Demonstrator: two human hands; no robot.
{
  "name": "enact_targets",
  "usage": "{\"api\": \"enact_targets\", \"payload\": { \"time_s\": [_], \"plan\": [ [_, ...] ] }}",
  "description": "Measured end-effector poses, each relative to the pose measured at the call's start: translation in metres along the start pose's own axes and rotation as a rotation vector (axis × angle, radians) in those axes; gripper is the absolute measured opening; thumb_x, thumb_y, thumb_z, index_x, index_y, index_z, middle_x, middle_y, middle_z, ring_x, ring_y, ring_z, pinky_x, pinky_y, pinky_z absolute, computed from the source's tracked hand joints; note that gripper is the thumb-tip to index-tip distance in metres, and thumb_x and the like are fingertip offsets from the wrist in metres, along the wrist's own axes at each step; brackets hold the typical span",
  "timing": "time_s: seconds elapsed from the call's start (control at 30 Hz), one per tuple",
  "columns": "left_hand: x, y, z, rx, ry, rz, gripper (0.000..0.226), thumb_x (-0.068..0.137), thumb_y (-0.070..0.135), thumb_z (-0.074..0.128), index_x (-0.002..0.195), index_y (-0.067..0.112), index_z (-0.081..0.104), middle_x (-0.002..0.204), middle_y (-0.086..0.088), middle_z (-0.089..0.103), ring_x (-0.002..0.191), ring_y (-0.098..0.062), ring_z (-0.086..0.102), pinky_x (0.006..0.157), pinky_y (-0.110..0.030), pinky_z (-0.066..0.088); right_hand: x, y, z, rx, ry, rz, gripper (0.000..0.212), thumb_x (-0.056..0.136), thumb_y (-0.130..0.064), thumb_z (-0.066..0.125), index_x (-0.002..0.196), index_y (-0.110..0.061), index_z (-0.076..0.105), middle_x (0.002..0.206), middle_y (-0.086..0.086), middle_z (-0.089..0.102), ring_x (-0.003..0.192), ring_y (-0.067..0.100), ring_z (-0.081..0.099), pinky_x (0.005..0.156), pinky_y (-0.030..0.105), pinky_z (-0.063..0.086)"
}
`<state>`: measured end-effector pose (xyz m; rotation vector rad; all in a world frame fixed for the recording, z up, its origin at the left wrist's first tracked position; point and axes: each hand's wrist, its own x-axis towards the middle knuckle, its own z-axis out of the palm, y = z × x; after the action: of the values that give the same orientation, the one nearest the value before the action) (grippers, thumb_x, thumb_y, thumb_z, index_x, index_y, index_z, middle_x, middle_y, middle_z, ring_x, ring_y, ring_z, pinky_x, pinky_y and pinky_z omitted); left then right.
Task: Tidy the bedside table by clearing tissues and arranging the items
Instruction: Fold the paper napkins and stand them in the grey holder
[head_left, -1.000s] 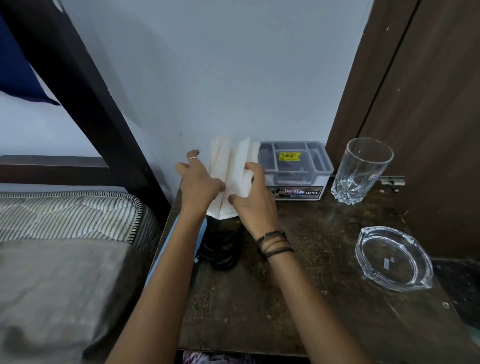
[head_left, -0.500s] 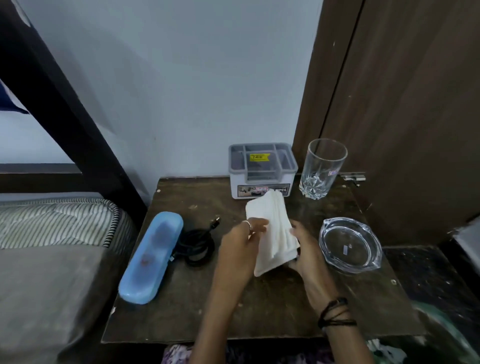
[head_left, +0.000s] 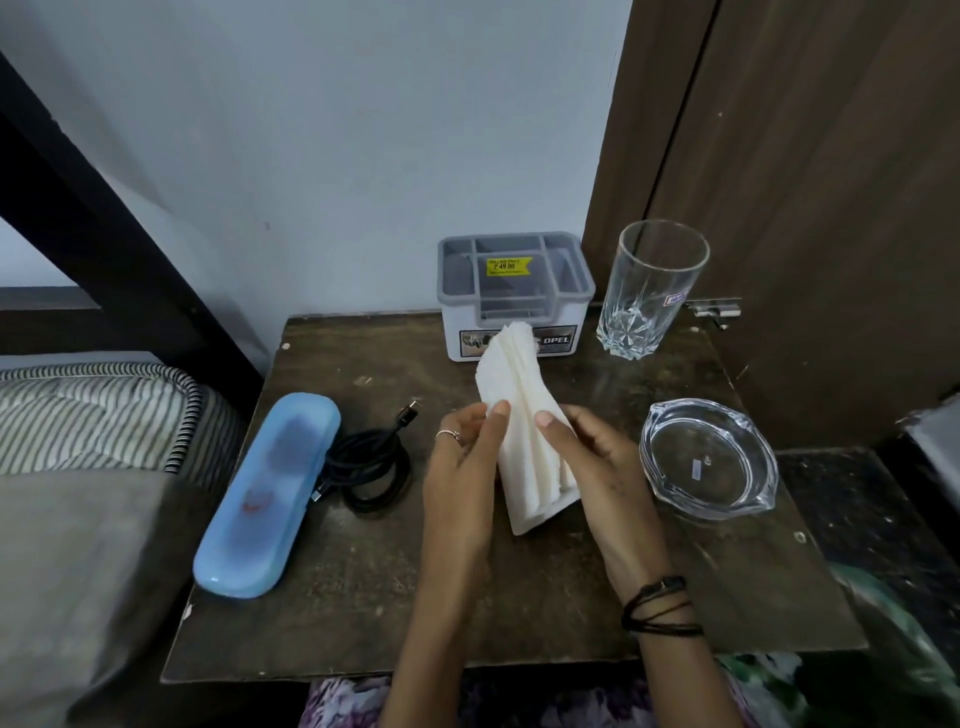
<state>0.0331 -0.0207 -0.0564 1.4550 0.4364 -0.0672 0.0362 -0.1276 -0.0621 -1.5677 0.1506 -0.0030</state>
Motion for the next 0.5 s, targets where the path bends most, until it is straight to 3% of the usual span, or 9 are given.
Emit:
{"api": "enact_targets", "payload": {
  "time_s": [0.13,0.17,0.27,0.3,0.33,0.43,0.5],
  "plan": [
    [0.004,0.008,-0.004,-0.135,-0.062,-0.062,0.042,0.087,0.048,0.049,0.11,0.014,0.061,0.089,0.005,0.075,0.078,-0.004,0.071,0.057,-0.016,0.054,-0.003,-0.004,0.002,0.038,-0.066,0.012,0.015,0.087,-0.03,0.06,0.086,-0.028,0.074,0.087,-0.008,0.075,0.085,0.001,0.066,0.073,0.011,0.048],
    [0.005,0.01,-0.005,-0.152,-0.068,-0.084,0.045,0.086,0.048,0.049,0.111,0.013,0.061,0.09,0.004,0.075,0.079,-0.006,0.071,0.057,-0.017,0.054,-0.002,-0.004,0.002,0.044,-0.076,0.017,0.015,0.086,-0.03,0.06,0.085,-0.029,0.075,0.087,-0.01,0.075,0.084,-0.002,0.065,0.071,0.008,0.046],
    [0.007,0.014,-0.006,-0.155,-0.055,-0.13,0.048,0.084,0.046,0.055,0.117,0.011,0.058,0.109,-0.007,0.069,0.099,-0.02,0.066,0.086,-0.036,0.054,-0.001,-0.004,0.002,0.066,-0.114,0.041,0.015,0.086,-0.03,0.06,0.087,-0.029,0.075,0.091,-0.013,0.074,0.089,-0.003,0.066,0.071,0.006,0.046],
    [0.007,0.015,-0.006,-0.14,-0.048,-0.13,0.047,0.084,0.042,0.057,0.12,0.011,0.055,0.111,-0.008,0.067,0.101,-0.022,0.064,0.088,-0.037,0.052,-0.001,-0.004,0.002,0.067,-0.128,0.046,0.015,0.086,-0.029,0.06,0.089,-0.029,0.075,0.093,-0.013,0.074,0.091,-0.001,0.066,0.072,0.006,0.046],
    [0.007,0.015,-0.006,-0.126,-0.046,-0.126,0.045,0.085,0.036,0.059,0.121,0.01,0.053,0.11,-0.006,0.066,0.099,-0.02,0.064,0.084,-0.034,0.052,-0.001,-0.004,0.002,0.056,-0.133,0.043,0.016,0.087,-0.027,0.059,0.092,-0.03,0.074,0.094,-0.012,0.074,0.091,0.0,0.066,0.071,0.008,0.047],
    [0.008,0.013,-0.009,-0.104,-0.035,-0.113,0.033,0.088,0.027,0.057,0.118,0.011,0.055,0.094,0.003,0.066,0.08,-0.009,0.063,0.052,-0.015,0.051,0.0,-0.004,-0.003,-0.043,-0.057,0.039,0.026,0.089,-0.019,0.057,0.11,-0.034,0.061,0.1,-0.013,0.069,0.093,0.003,0.064,0.071,0.015,0.047],
    [0.01,0.012,-0.011,-0.107,-0.017,-0.127,0.028,0.09,0.025,0.056,0.114,0.011,0.057,0.09,0.002,0.066,0.075,-0.01,0.062,0.046,-0.015,0.049,0.001,-0.003,-0.01,-0.132,0.002,0.045,0.039,0.088,-0.014,0.055,0.12,-0.036,0.05,0.105,-0.014,0.063,0.095,0.003,0.06,0.073,0.02,0.047]
  ]
}}
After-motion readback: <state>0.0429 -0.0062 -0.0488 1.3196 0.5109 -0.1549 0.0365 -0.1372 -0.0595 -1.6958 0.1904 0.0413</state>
